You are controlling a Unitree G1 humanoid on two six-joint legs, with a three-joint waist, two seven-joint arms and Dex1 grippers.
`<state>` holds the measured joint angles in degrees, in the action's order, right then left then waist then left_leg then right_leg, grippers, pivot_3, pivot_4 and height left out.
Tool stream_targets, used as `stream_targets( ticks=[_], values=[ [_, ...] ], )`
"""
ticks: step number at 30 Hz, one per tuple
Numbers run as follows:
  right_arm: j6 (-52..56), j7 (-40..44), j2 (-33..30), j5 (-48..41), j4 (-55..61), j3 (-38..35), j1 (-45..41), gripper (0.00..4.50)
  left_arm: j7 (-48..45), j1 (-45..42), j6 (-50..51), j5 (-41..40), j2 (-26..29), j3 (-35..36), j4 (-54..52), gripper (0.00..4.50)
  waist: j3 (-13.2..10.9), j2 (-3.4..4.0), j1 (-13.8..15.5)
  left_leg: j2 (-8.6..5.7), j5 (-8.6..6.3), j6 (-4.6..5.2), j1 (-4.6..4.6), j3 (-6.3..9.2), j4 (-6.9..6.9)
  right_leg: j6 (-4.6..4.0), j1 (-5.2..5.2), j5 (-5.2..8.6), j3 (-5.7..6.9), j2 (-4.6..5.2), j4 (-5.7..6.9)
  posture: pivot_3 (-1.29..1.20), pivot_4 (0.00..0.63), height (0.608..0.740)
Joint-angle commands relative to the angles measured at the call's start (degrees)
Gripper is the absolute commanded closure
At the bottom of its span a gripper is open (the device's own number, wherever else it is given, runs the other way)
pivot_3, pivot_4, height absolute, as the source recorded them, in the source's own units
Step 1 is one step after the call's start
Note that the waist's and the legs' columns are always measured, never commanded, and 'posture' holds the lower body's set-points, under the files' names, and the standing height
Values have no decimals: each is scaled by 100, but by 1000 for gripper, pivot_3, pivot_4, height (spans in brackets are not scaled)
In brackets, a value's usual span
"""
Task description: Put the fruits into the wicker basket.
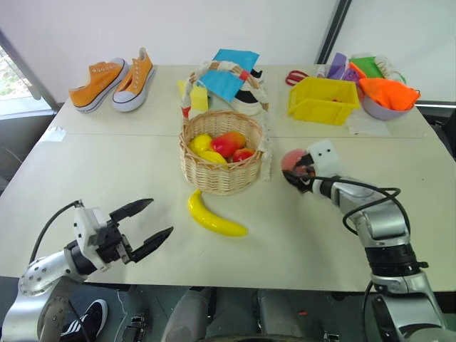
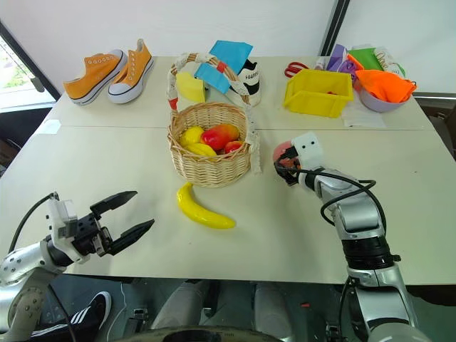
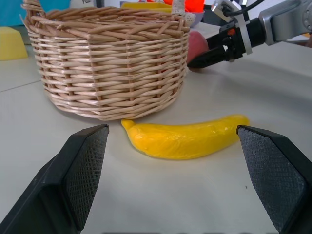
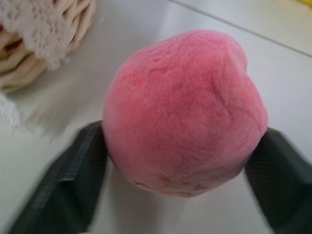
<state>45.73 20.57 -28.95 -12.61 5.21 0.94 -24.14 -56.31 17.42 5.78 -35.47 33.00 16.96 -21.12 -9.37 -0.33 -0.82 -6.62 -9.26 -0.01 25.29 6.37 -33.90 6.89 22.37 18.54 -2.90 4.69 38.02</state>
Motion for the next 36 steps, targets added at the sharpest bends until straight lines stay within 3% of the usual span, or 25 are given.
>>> stream_targets(
  ticks=[1, 8, 12, 15, 19, 23, 29, 36],
  values=[
    [-118, 46, -13, -124, 335, -391, 11, 1106, 9, -49, -95, 30, -2, 1, -118, 0, 0, 0, 9, 0, 0, 0, 1, 0, 0, 0, 0, 0, 0, 0, -1, 0, 150, 740],
    [-238, 1327, -690, -1040, 1612, -1237, 1089, 1106, 102, -213, -158, 2, -69, 77, 91, 0, -1, 0, 39, 0, -2, 2, 6, 1, 0, 0, -2, 0, 2, 2, -6, 0, 150, 740],
    [62, 2381, -1298, -2115, 2648, -1901, 2031, 1106, 65, -336, -256, -29, -84, 199, 284, 0, -1, 0, 3, 1, -4, 6, 6, 1, -1, 0, -9, 1, 3, 3, -12, 0, 150, 740],
    [493, 2486, -1447, -2913, 3177, -2120, 2096, 1106, 8, -389, -346, -20, -74, 236, 428, 0, -1, 1, -36, 12, -5, 6, 7, -9, -1, -7, -17, -1, 2, 3, -11, 0, 150, 740],
    [997, 1780, -1237, -3394, 3497, -1503, 882, 1106, -24, -569, -417, 9, -63, 194, 605, 0, -3, -2, -49, 37, -5, 4, 6, -33, -2, -24, -5, -9, 9, 10, -12, 0, 150, 740],
    [1056, 899, -98, -3038, 2974, -384, -670, 1106, 6, -752, -411, 78, -85, 53, 667, 0, -2, -5, -29, 47, -6, 3, 10, -38, 2, -39, 2, -18, 30, 18, -28, 0, 150, 740],
    [-38, 634, 579, -1488, 1680, 1075, -1593, 1106, 30, -762, -426, 189, -180, -84, 650, 0, 0, -11, 10, 28, -13, 19, 16, -34, 6, -16, 20, -32, 45, 32, -50, 0, 150, 740],
    [-771, 602, 1008, -775, 924, 1264, -1915, 1106, 111, -537, -442, 208, -241, -29, 486, 0, 0, -11, -6, 31, -14, 16, 10, -34, 7, -6, 21, -39, 45, 27, -45, 0, 150, 740]
  ],
)
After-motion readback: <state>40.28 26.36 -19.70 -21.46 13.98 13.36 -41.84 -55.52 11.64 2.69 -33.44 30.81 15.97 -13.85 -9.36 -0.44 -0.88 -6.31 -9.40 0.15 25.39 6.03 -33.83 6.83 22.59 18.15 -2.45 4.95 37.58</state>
